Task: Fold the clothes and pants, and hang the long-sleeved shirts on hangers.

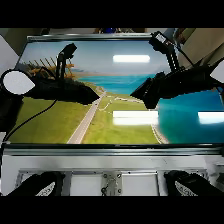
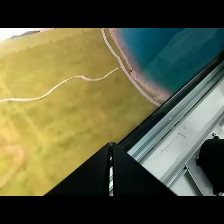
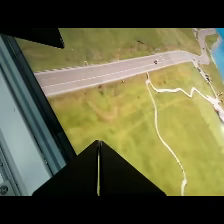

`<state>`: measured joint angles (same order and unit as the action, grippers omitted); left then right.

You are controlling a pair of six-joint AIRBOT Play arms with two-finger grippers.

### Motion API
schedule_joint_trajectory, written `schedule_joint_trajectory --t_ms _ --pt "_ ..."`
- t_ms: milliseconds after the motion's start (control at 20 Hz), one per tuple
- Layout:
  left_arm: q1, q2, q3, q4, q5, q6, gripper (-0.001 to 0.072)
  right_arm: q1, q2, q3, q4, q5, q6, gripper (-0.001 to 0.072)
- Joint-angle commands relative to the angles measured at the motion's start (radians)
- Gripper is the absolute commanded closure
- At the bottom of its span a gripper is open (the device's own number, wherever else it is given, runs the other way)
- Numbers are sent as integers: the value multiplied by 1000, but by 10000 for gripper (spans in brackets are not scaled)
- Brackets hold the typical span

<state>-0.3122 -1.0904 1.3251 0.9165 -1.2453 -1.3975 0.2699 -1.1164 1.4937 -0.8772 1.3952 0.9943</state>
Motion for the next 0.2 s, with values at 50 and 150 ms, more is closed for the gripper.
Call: schedule_joint_trajectory --t_ms 50,150 --pt "-1 0 -1 0 0 -1 689 2 0 0 -2 1 0 686" --pt "-1 0 -1 0 0 -1 689 2 0 0 -2 1 0 686"
